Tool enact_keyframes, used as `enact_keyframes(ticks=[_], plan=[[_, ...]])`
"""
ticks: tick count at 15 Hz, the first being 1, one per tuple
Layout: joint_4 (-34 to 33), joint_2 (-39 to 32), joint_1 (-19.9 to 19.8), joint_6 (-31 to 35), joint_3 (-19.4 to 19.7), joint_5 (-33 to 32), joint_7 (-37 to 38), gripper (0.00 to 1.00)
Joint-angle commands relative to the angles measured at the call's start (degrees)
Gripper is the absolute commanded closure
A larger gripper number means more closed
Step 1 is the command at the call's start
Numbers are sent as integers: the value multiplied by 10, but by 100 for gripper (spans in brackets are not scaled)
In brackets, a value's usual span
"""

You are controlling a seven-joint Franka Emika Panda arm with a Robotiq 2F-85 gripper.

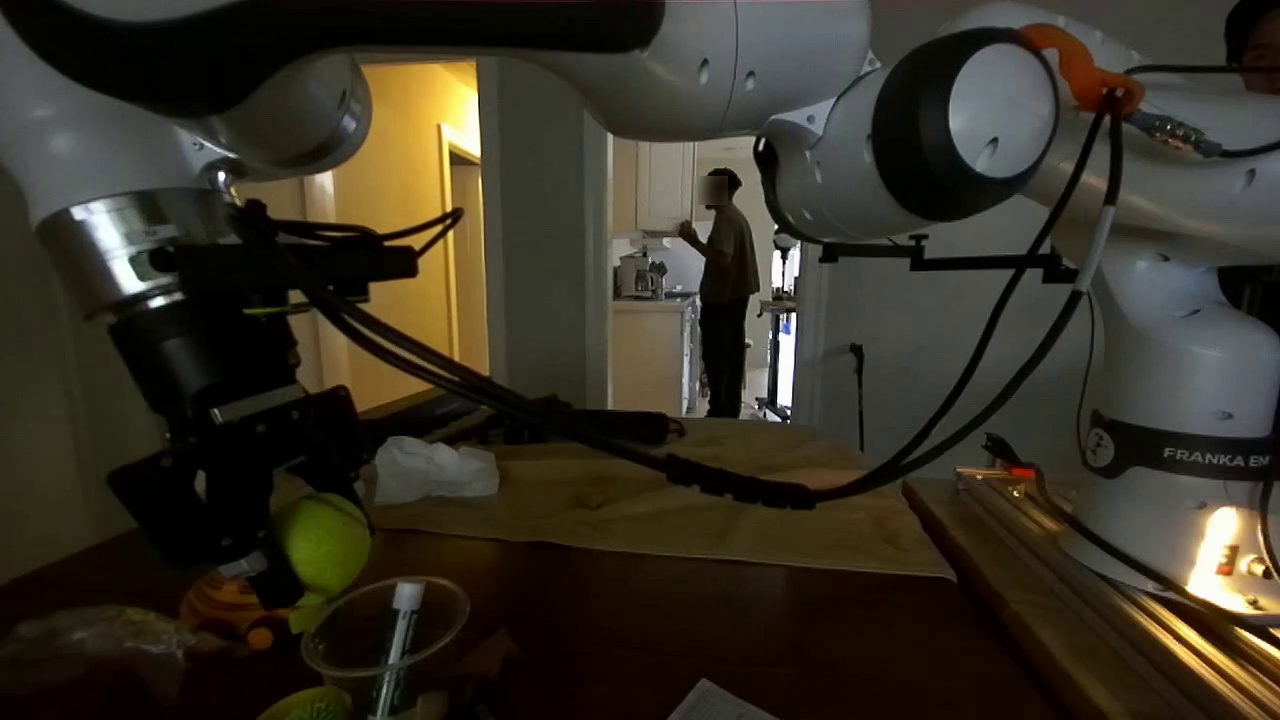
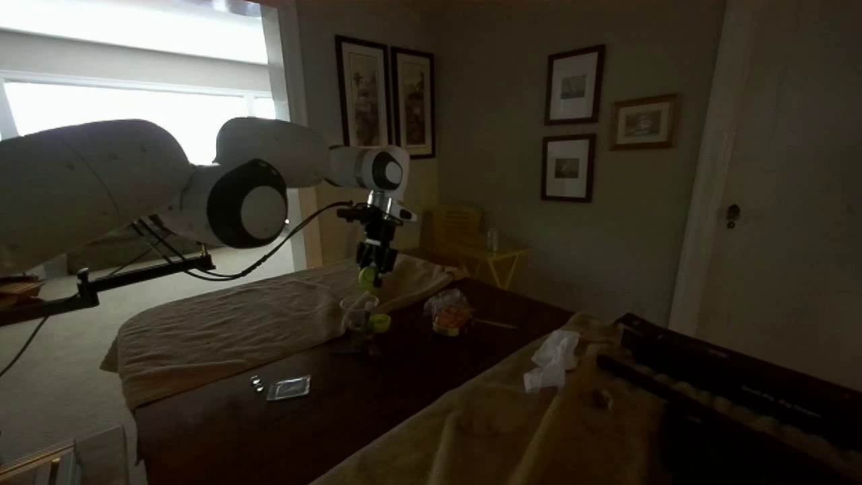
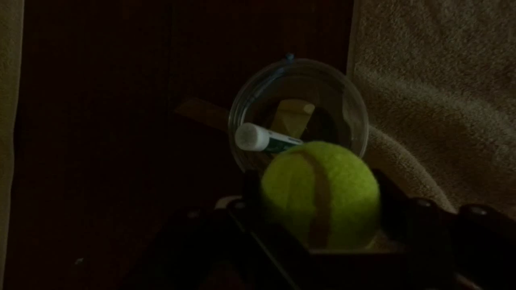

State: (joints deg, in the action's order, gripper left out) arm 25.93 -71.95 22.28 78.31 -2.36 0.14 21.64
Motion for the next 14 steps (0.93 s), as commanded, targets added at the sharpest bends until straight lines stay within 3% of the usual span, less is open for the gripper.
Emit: enact_keyframes(ticks=[1, 14], plan=[[6, 11, 9, -13, -2, 0, -7, 58], [9, 14, 3, -39, -22, 17, -13, 58]])
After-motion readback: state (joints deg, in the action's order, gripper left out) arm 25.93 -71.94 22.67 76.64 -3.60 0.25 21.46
